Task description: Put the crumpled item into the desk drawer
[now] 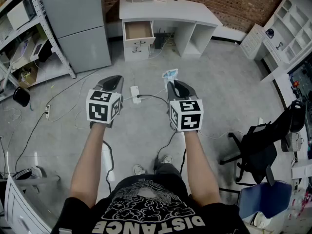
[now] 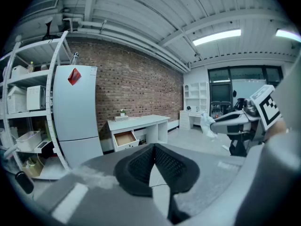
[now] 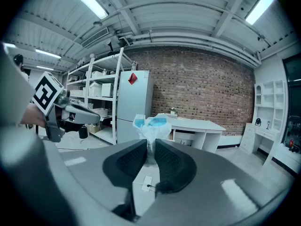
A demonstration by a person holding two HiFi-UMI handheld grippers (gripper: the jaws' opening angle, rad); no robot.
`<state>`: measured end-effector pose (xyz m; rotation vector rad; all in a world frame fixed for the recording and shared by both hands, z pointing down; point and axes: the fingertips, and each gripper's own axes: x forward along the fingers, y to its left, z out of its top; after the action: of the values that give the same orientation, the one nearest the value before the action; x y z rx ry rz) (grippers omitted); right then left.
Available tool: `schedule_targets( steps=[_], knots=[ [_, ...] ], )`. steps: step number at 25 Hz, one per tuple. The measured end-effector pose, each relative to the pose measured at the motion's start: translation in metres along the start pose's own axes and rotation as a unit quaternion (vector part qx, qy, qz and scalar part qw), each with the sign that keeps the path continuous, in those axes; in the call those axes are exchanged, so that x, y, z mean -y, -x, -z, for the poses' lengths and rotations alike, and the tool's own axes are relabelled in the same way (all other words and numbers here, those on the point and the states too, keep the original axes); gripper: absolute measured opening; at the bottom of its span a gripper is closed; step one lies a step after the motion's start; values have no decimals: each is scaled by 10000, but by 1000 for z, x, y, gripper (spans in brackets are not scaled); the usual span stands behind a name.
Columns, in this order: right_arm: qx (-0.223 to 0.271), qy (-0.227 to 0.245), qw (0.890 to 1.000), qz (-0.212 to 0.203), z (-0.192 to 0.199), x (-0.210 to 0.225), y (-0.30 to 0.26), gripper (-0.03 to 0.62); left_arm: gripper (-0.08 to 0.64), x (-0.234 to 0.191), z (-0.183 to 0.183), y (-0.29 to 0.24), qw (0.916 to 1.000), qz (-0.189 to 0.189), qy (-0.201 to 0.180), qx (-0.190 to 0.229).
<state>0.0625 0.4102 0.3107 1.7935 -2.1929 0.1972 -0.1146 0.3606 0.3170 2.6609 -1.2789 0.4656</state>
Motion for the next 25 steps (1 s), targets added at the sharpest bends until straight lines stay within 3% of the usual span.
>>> schedule_targets(
  steps=[14,25],
  knots=[
    [-27,-33,10000,-21,2,-5,-21,57,0,-16,-3,-9,10000,26,-70,33],
    [-59,-166,9997,-184,7,26,-83,57,0,-30,-10,-72,9997,7,-218,-119]
  ],
)
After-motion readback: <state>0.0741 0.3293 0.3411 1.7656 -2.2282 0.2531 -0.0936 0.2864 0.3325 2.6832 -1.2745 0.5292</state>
